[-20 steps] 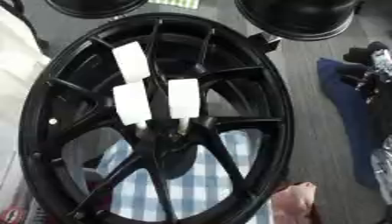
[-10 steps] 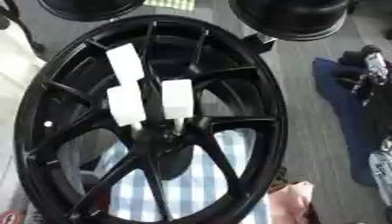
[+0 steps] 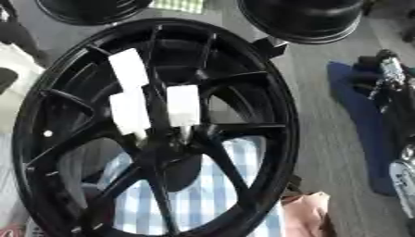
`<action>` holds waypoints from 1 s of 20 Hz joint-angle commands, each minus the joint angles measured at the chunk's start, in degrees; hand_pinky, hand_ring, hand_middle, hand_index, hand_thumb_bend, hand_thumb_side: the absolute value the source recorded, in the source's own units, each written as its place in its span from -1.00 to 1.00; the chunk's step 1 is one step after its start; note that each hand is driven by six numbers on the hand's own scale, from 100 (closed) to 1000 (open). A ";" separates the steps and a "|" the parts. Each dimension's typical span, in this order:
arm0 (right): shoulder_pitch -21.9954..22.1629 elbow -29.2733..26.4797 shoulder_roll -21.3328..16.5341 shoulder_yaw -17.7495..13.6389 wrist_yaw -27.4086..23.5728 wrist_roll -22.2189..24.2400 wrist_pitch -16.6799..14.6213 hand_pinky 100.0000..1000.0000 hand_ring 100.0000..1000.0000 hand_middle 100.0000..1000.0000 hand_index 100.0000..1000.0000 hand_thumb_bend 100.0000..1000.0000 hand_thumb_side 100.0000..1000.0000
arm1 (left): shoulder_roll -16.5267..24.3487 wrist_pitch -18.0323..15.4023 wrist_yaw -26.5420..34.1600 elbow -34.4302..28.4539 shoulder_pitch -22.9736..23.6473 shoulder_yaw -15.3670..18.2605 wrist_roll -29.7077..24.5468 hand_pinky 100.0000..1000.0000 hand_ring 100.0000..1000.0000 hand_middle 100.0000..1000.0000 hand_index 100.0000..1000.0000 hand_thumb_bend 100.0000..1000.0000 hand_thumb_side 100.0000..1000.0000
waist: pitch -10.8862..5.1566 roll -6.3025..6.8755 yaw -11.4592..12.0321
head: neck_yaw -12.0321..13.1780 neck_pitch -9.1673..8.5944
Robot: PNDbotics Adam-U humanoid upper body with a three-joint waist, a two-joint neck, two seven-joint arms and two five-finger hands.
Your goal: Pull the pin out of the wheel hub.
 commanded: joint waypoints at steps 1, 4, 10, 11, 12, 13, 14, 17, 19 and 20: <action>-0.28 -0.60 -1.38 -0.01 0.14 0.08 0.16 0.55 0.35 0.34 0.39 -1.00 0.57 | 0.34 3.44 4.75 -1.08 -2.48 -1.59 -1.06 0.33 0.55 0.39 0.63 -0.97 0.47 | -1.59 0.14 0.12 | 0.26 0.45; -0.29 -0.45 -1.27 0.00 0.07 0.05 0.15 0.55 0.35 0.34 0.39 -1.00 0.57 | -0.73 6.10 8.59 -1.14 -4.43 -2.74 -0.52 0.31 0.53 0.39 0.67 -1.00 0.50 | -1.63 0.28 0.27 | 0.28 0.67; -0.21 -0.07 -1.09 0.01 -0.15 -0.03 0.11 0.55 0.34 0.34 0.39 -1.00 0.57 | -2.96 11.62 14.22 -1.15 -7.37 -4.83 4.91 0.30 0.55 0.40 0.68 -1.00 0.51 | -2.02 0.60 0.49 | 0.05 0.99; -0.22 0.02 -1.02 0.03 -0.21 -0.04 0.11 0.55 0.34 0.34 0.39 -1.00 0.57 | -3.51 12.31 14.83 -1.15 -7.87 -5.39 5.52 0.30 0.56 0.40 0.68 -1.00 0.53 | -2.11 0.65 0.51 | 0.04 1.09; -0.22 0.11 -0.97 0.05 -0.27 -0.06 0.12 0.55 0.34 0.34 0.39 -1.00 0.57 | -4.00 13.04 15.32 -1.15 -8.32 -5.92 5.81 0.30 0.56 0.40 0.68 -1.00 0.53 | -2.18 0.69 0.54 | -0.01 1.22; -0.22 0.19 -0.92 0.07 -0.35 -0.07 0.11 0.55 0.34 0.34 0.38 -1.00 0.58 | -4.47 13.80 15.79 -1.15 -8.71 -6.43 5.85 0.30 0.57 0.40 0.68 -1.00 0.56 | -2.23 0.73 0.56 | -0.05 1.34; -0.22 0.27 -0.87 0.09 -0.44 -0.08 0.11 0.55 0.34 0.34 0.38 -1.00 0.58 | -4.95 14.63 16.27 -1.15 -9.10 -6.93 5.65 0.30 0.57 0.41 0.70 -1.00 0.57 | -2.27 0.77 0.58 | -0.08 1.46; -0.33 0.50 -0.75 0.09 -0.63 -0.15 0.09 0.55 0.33 0.33 0.38 -1.00 0.58 | -6.49 17.50 17.98 -1.15 -9.82 -8.00 4.31 0.29 0.55 0.39 0.68 -1.00 0.63 | -2.37 0.87 0.59 | -0.06 1.85; -0.50 0.57 -0.64 0.09 -0.79 -0.15 0.02 0.55 0.33 0.33 0.38 -1.00 0.57 | -7.53 19.71 19.33 -1.15 -10.07 -8.31 3.78 0.28 0.55 0.40 0.68 -1.00 0.65 | -2.42 0.91 0.58 | -0.07 1.98; -0.59 0.58 -0.62 0.12 -0.85 -0.11 -0.02 0.55 0.33 0.33 0.38 -1.00 0.57 | -7.99 20.69 19.85 -1.15 -10.18 -8.46 3.73 0.28 0.55 0.41 0.68 -1.00 0.65 | -2.44 0.92 0.57 | -0.09 2.01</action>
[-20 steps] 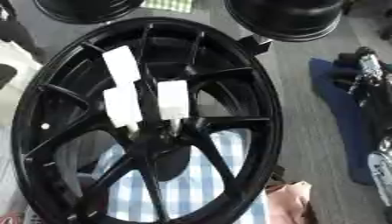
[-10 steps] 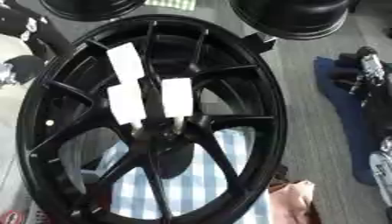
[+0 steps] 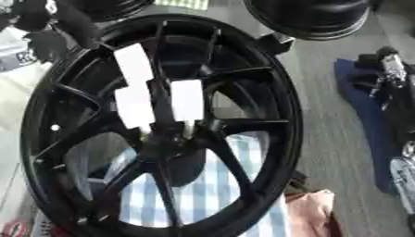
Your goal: Pull the pin out of the wheel hub.
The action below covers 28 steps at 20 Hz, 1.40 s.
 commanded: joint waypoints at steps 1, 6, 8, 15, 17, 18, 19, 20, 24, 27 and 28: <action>-0.73 -0.34 -0.70 -0.11 -0.41 -0.09 -0.12 0.55 0.33 0.33 0.38 -1.00 0.57 | -0.43 3.01 1.75 -0.59 -1.23 0.00 -0.24 0.29 0.57 0.44 0.69 -1.00 0.65 | -1.78 0.13 0.00 | -0.21 0.11; -0.66 -0.14 -0.51 -0.10 -0.48 -0.09 -0.14 0.55 0.33 0.33 0.38 -1.00 0.58 | -0.76 4.51 1.05 -0.59 -1.85 -1.13 3.51 0.30 0.60 0.45 0.69 -1.00 0.58 | -1.65 0.23 -0.07 | -0.30 -0.17; -0.58 -0.03 -0.42 -0.04 -0.49 -0.12 -0.11 0.55 0.33 0.33 0.38 -1.00 0.59 | -0.64 4.30 -0.06 -0.59 -2.05 -1.80 6.31 0.30 0.61 0.46 0.68 -1.00 0.52 | -1.54 0.27 -0.06 | -0.26 -0.25; -0.59 0.30 -0.12 0.32 -0.35 -0.05 -0.03 0.55 0.33 0.32 0.38 -1.00 0.60 | -0.89 2.95 -4.04 -0.59 -1.90 -4.10 7.95 0.30 0.62 0.45 0.68 -1.00 0.49 | -1.27 0.32 0.10 | -0.07 -0.54; -0.57 0.32 -0.03 0.38 -0.31 -0.03 -0.05 0.55 0.33 0.32 0.38 -1.00 0.60 | -1.10 2.95 -4.75 -0.59 -1.84 -4.54 7.83 0.30 0.62 0.46 0.69 -0.99 0.49 | -1.22 0.29 0.13 | 0.06 -0.55; -0.54 0.34 0.00 0.42 -0.30 -0.01 -0.04 0.55 0.33 0.32 0.38 -1.00 0.60 | -1.21 2.95 -5.05 -0.59 -1.86 -4.73 7.93 0.32 0.65 0.50 0.72 -0.97 0.48 | -1.20 0.26 0.14 | 0.13 -0.54; -0.50 0.35 0.04 0.45 -0.28 0.01 -0.03 0.55 0.33 0.32 0.38 -1.00 0.60 | -1.36 2.92 -5.34 -0.59 -1.91 -4.95 8.08 0.32 0.65 0.50 0.72 -0.96 0.48 | -1.18 0.22 0.15 | 0.20 -0.52; -0.45 0.37 0.09 0.46 -0.27 0.00 -0.03 0.55 0.33 0.32 0.38 -1.00 0.60 | -1.51 2.94 -5.59 -0.59 -1.95 -5.15 8.25 0.32 0.66 0.51 0.72 -0.96 0.47 | -1.15 0.18 0.17 | 0.30 -0.53; -0.29 0.44 0.28 0.49 -0.27 -0.06 -0.05 0.55 0.33 0.32 0.38 -1.00 0.60 | -2.07 3.15 -6.40 -0.59 -1.95 -5.64 8.72 0.34 0.68 0.53 0.73 -0.92 0.45 | -1.10 0.04 0.25 | 0.63 -0.81; -0.21 0.55 0.46 0.58 -0.29 -0.05 -0.04 0.55 0.33 0.32 0.38 -1.00 0.61 | -2.51 3.57 -7.04 -0.59 -1.91 -6.16 8.23 0.36 0.70 0.55 0.74 -0.86 0.44 | -1.07 -0.02 0.35 | 0.73 -0.87; -0.22 0.58 0.52 0.62 -0.30 -0.01 -0.04 0.55 0.33 0.32 0.38 -1.00 0.61 | -2.66 3.85 -7.23 -0.59 -1.86 -6.33 7.98 0.37 0.71 0.55 0.74 -0.84 0.44 | -1.04 -0.04 0.38 | 0.81 -0.87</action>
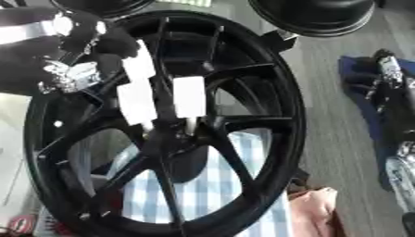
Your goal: Pull the pin out of the wheel hub.
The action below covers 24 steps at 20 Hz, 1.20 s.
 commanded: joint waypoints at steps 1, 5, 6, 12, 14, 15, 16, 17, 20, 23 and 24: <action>-0.31 -0.31 -0.51 -0.03 -0.08 0.05 0.01 0.55 0.33 0.32 0.38 -1.00 0.61 | 0.25 0.70 -0.79 -0.59 -0.82 -0.02 -0.52 0.37 0.71 0.55 0.74 -0.77 0.40 | -1.03 -0.03 0.10 | 0.28 -0.80; -0.21 -0.20 -0.34 0.02 -0.04 0.09 0.00 0.55 0.33 0.32 0.38 -1.00 0.62 | 0.23 0.56 -2.21 -0.59 -0.72 0.00 -0.92 0.36 0.69 0.55 0.74 -0.65 0.27 | -0.92 -0.12 0.11 | 0.35 -0.74; -0.18 -0.18 -0.28 0.04 -0.04 0.08 -0.01 0.55 0.33 0.32 0.38 -1.00 0.62 | 0.31 0.20 -2.86 -0.59 -0.66 0.07 -0.84 0.36 0.68 0.56 0.74 -0.60 0.21 | -0.88 -0.14 0.11 | 0.37 -0.77; 0.10 -0.07 0.10 0.21 -0.06 0.04 -0.13 0.55 0.33 0.32 0.37 -1.00 0.63 | 0.50 -2.82 -6.77 -0.59 -0.39 0.58 -0.62 0.33 0.62 0.61 0.76 -0.53 0.11 | -0.74 -0.17 0.28 | 0.18 -0.89; 0.17 -0.03 0.15 0.31 -0.05 0.10 -0.12 0.55 0.33 0.32 0.37 -1.00 0.63 | 0.42 -3.15 -7.30 -0.59 -0.27 0.64 -0.73 0.32 0.62 0.60 0.76 -0.53 0.11 | -0.73 -0.20 0.27 | 0.15 -0.94; 0.19 -0.01 0.18 0.35 -0.05 0.14 -0.11 0.55 0.33 0.33 0.37 -1.00 0.63 | 0.37 -3.17 -7.38 -0.59 -0.25 0.58 -0.91 0.32 0.63 0.59 0.76 -0.53 0.12 | -0.73 -0.23 0.26 | 0.15 -0.98; 0.20 -0.01 0.21 0.37 -0.04 0.18 -0.10 0.55 0.33 0.33 0.37 -1.00 0.63 | 0.30 -3.13 -7.42 -0.59 -0.25 0.50 -1.16 0.33 0.66 0.59 0.76 -0.53 0.13 | -0.72 -0.26 0.25 | 0.17 -0.99; 0.21 -0.03 0.23 0.39 -0.03 0.21 -0.10 0.55 0.33 0.33 0.37 -1.00 0.63 | 0.23 -3.00 -7.42 -0.59 -0.22 0.42 -1.50 0.33 0.66 0.59 0.76 -0.53 0.13 | -0.70 -0.30 0.25 | 0.20 -0.98; 0.23 -0.06 0.29 0.42 -0.02 0.24 -0.07 0.55 0.33 0.33 0.37 -1.00 0.63 | 0.02 -2.66 -7.25 -0.59 -0.28 0.32 -2.25 0.29 0.60 0.58 0.76 -0.54 0.14 | -0.64 -0.38 0.25 | 0.27 -0.86; 0.30 0.01 0.40 0.49 -0.06 0.28 -0.05 0.55 0.33 0.33 0.37 -1.00 0.64 | -0.18 -2.81 -7.12 -0.59 -0.51 0.46 -2.49 0.28 0.60 0.57 0.75 -0.56 0.13 | -0.59 -0.43 0.31 | 0.30 -0.75; 0.35 0.06 0.45 0.53 -0.07 0.30 -0.03 0.55 0.33 0.33 0.37 -1.00 0.64 | -0.25 -3.00 -7.13 -0.59 -0.61 0.63 -2.36 0.26 0.55 0.52 0.75 -0.57 0.11 | -0.58 -0.45 0.32 | 0.30 -0.72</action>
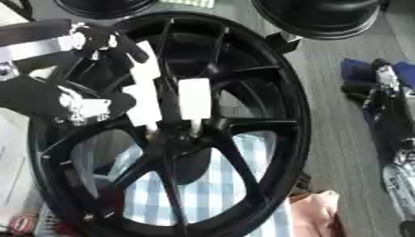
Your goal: Pull the pin out of the wheel hub.
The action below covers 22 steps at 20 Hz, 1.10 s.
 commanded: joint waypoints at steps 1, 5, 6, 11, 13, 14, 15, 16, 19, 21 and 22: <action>-0.09 -0.23 -0.60 -0.12 -0.07 0.16 -0.03 0.55 0.33 0.33 0.37 -1.00 0.64 | 0.35 -0.64 -0.03 -0.59 -1.15 1.36 0.18 0.25 0.52 0.50 0.74 -0.58 0.10 | -0.89 -0.03 0.11 | 0.09 -0.30; 0.04 -0.10 -0.44 -0.05 -0.10 0.21 -0.09 0.55 0.33 0.33 0.37 -1.00 0.64 | 0.22 -1.93 0.13 -0.59 -1.55 1.76 1.30 0.24 0.49 0.48 0.74 -0.60 0.07 | -0.87 -0.04 0.20 | 0.00 -0.28; 0.06 -0.08 -0.42 -0.04 -0.09 0.24 -0.10 0.55 0.33 0.33 0.37 -1.00 0.65 | 0.22 -2.09 0.15 -0.59 -1.54 1.74 1.42 0.24 0.49 0.49 0.74 -0.61 0.06 | -0.86 -0.05 0.22 | -0.02 -0.28; 0.08 -0.16 -0.37 -0.07 -0.07 0.27 -0.16 0.55 0.33 0.34 0.37 -1.00 0.64 | 0.20 -1.53 0.40 -0.59 -1.18 1.39 0.88 0.25 0.56 0.54 0.75 -0.61 0.11 | -0.85 -0.13 0.30 | 0.08 -0.22; 0.08 -0.14 -0.30 -0.06 -0.09 0.28 -0.14 0.55 0.33 0.34 0.38 -1.00 0.65 | 0.02 -1.02 0.71 -0.59 -1.19 1.26 0.36 0.24 0.56 0.55 0.75 -0.61 0.12 | -0.85 -0.18 0.34 | 0.06 -0.20; 0.11 -0.11 -0.27 -0.06 -0.10 0.26 -0.13 0.55 0.33 0.34 0.38 -1.00 0.65 | -0.07 -0.92 0.86 -0.59 -1.28 1.25 0.18 0.24 0.56 0.55 0.75 -0.61 0.12 | -0.86 -0.20 0.37 | 0.04 -0.16; 0.15 -0.08 -0.24 -0.06 -0.11 0.24 -0.13 0.55 0.33 0.34 0.38 -1.00 0.65 | -0.15 -0.90 1.02 -0.59 -1.36 1.29 0.06 0.20 0.51 0.52 0.75 -0.62 0.12 | -0.88 -0.21 0.42 | 0.04 -0.12; 0.19 -0.05 -0.20 -0.07 -0.13 0.22 -0.14 0.55 0.33 0.34 0.38 -1.00 0.65 | -0.23 -0.94 1.22 -0.59 -1.45 1.32 -0.06 0.20 0.50 0.48 0.75 -0.62 0.12 | -0.89 -0.22 0.47 | 0.05 -0.08; 0.28 0.05 -0.15 -0.06 -0.16 0.21 -0.17 0.55 0.33 0.34 0.38 -1.00 0.65 | -0.35 -0.76 1.97 -0.59 -1.48 1.20 -0.57 0.21 0.52 0.44 0.74 -0.63 0.14 | -0.92 -0.24 0.59 | 0.04 0.06; 0.29 0.08 -0.13 -0.06 -0.19 0.21 -0.21 0.55 0.33 0.34 0.38 -1.00 0.65 | -0.43 -0.48 2.32 -0.59 -1.43 1.15 -0.76 0.20 0.52 0.44 0.74 -0.64 0.14 | -0.98 -0.23 0.63 | 0.04 0.09; 0.30 0.09 -0.15 -0.07 -0.21 0.22 -0.21 0.55 0.34 0.34 0.38 -1.00 0.65 | -0.50 -0.37 2.46 -0.59 -1.46 1.13 -0.83 0.20 0.51 0.43 0.74 -0.64 0.15 | -1.03 -0.22 0.65 | 0.02 0.09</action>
